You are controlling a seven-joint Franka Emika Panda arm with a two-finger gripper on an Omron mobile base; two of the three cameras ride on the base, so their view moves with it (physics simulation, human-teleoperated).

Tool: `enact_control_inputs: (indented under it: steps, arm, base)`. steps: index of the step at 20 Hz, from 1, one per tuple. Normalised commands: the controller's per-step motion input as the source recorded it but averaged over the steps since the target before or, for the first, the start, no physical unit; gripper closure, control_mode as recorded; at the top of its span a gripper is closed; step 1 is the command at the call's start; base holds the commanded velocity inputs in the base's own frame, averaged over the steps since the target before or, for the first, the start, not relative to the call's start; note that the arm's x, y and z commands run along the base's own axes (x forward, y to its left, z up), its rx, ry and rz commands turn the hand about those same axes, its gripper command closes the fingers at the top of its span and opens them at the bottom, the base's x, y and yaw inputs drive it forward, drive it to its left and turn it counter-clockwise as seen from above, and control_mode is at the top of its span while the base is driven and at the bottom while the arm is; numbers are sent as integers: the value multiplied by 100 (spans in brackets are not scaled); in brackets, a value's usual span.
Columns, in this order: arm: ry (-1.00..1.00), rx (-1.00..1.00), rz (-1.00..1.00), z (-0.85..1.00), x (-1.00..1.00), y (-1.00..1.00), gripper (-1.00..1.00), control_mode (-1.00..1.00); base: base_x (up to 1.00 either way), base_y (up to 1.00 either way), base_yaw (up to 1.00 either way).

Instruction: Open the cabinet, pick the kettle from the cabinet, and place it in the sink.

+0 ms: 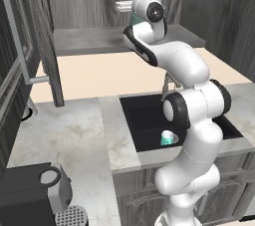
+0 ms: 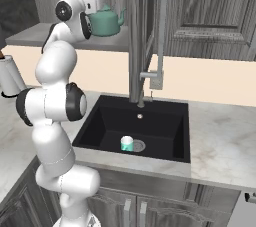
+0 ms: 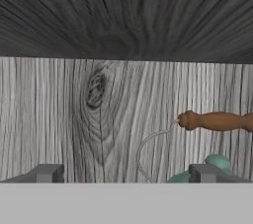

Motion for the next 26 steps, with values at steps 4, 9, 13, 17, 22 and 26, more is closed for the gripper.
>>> enact_control_inputs:
  steps: [4,9,13,17,22,26]
  arm:
    - [5,0,0,9,3,1,-100,-100]
    - [8,1,0,8,10,0,-100,-100]
    - [7,1,0,1,11,1,-100,-100]
    - [7,2,0,0,11,0,-100,-100]
    - [5,3,0,0,10,-3,-100,-100]
    - [4,2,0,2,12,-1,-100,-100]
  base:
    - [0,0,0]
    - [0,0,0]
    - [0,0,0]
    - [0,0,0]
    - [0,0,0]
    - [0,0,0]
